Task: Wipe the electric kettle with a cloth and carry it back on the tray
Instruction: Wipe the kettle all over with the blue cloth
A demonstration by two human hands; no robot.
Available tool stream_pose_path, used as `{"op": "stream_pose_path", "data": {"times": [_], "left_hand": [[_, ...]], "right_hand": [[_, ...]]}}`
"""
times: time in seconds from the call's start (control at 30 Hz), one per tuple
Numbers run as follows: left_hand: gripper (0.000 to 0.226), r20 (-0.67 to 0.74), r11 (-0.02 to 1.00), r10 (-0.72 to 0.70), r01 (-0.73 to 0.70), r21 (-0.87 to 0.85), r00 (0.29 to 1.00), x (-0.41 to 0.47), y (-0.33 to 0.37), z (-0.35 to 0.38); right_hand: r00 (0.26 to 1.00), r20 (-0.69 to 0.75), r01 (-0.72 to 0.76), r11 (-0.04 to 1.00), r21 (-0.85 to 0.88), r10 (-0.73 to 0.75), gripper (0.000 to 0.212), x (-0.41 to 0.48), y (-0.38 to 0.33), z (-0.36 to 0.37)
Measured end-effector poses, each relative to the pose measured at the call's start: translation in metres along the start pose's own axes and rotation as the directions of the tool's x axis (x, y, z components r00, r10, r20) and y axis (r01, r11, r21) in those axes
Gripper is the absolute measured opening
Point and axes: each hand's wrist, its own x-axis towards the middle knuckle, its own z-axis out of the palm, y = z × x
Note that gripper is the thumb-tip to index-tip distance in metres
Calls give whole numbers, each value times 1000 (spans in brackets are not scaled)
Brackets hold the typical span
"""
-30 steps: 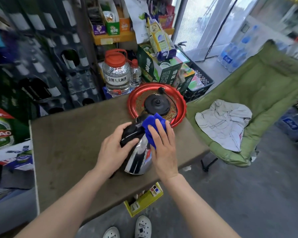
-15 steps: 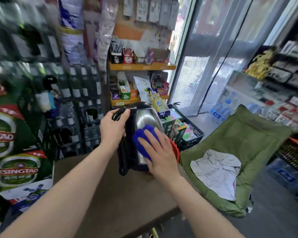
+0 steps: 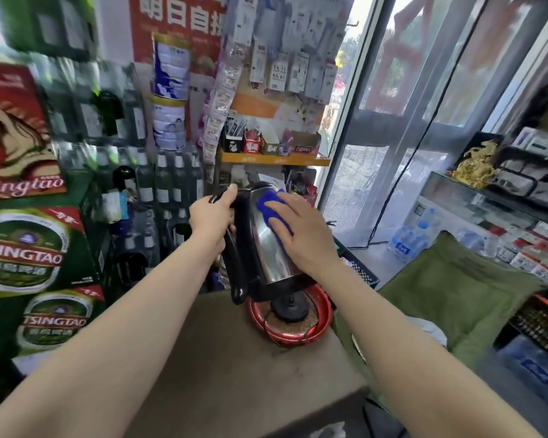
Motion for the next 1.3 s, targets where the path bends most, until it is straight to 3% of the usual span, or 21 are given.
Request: {"op": "stream_pose_path", "data": {"times": [0.07, 0.1, 0.13, 0.2, 0.27, 0.3, 0.37, 0.4, 0.47, 0.5, 0.63, 0.7, 0.77, 0.83, 0.87, 0.93, 1.03, 1.1, 1.17, 1.23, 1.3], "left_hand": [[30, 22, 999, -40, 41, -17, 999, -3, 0, -3], [31, 13, 998, -49, 49, -25, 999, -3, 1, -5], [31, -8, 998, -49, 48, -34, 999, -3, 3, -7], [33, -56, 997, -30, 26, -72, 998, -1, 11, -12], [35, -88, 998, 7, -12, -65, 996, 2, 16, -17], [35, -89, 998, 21, -26, -57, 996, 2, 17, -20], [35, -61, 998, 21, -25, -65, 998, 1, 17, -22], [33, -39, 997, 8, -11, -74, 999, -1, 15, -23], [30, 8, 995, -24, 25, -97, 1000, -5, 13, -23], [29, 18, 994, -33, 35, -106, 999, -7, 12, -22], [28, -15, 993, -27, 25, -113, 1000, -6, 17, -23], [28, -7, 995, -14, 13, -102, 1000, -5, 17, -26], [28, 30, 994, -20, 23, -111, 999, -7, 16, -29], [27, 53, 990, -35, 42, -133, 998, -9, 17, -29], [28, 44, 988, -47, 53, -144, 998, -10, 19, -29], [29, -5, 981, -78, 76, -179, 997, -9, 25, -27], [30, -72, 971, -98, 80, -226, 993, -4, 35, -25], [29, -74, 967, -104, 83, -241, 992, -1, 38, -27], [28, -55, 968, -109, 93, -234, 992, -2, 38, -30], [28, -18, 969, -114, 107, -221, 993, -5, 36, -32], [27, 30, 972, -105, 109, -207, 994, -10, 33, -32]], "right_hand": [[969, 21, -246, 948, 199, 247, 38, 20, 2, -8], [960, 37, -277, 932, 233, 276, 39, 23, 0, -10], [971, 49, -240, 950, 202, 235, 39, 20, -5, -11], [999, 29, 14, 1000, 17, -15, 39, -1, -17, -3], [970, 50, 243, 963, -116, -239, 41, -27, -26, 4], [959, 67, 283, 951, -123, -277, 42, -31, -25, 6], [985, 29, 168, 986, -6, -168, 41, -20, -21, 1], [1000, 9, 7, 994, 109, -8, 39, -9, -21, -3], [962, 22, -269, 929, 253, 272, 38, 16, -20, -12], [949, 37, -312, 924, 221, 312, 39, 22, -24, -13], [999, 41, 36, 990, -139, -31, 44, 9, -49, 0], [996, 65, 61, 992, -113, -54, 45, 10, -41, -1], [976, 79, -212, 967, 144, 203, 52, 22, -29, -11], [891, 123, -454, 852, 261, 437, 61, 32, -24, -19], [905, 102, -425, 883, 198, 412, 59, 33, -31, -21], [990, 49, -131, 991, -30, 133, 48, 26, -50, -17], [969, 107, 243, 931, -273, -222, 48, 5, -62, -15], [942, 101, 335, 890, -310, -320, 44, -4, -53, -16], [963, 44, 269, 935, -230, -266, 41, 1, -43, -16], [1000, 29, 5, 1000, 2, -5, 38, 19, -35, -19], [956, 63, -294, 927, 232, 288, 36, 38, -27, -21]]}}
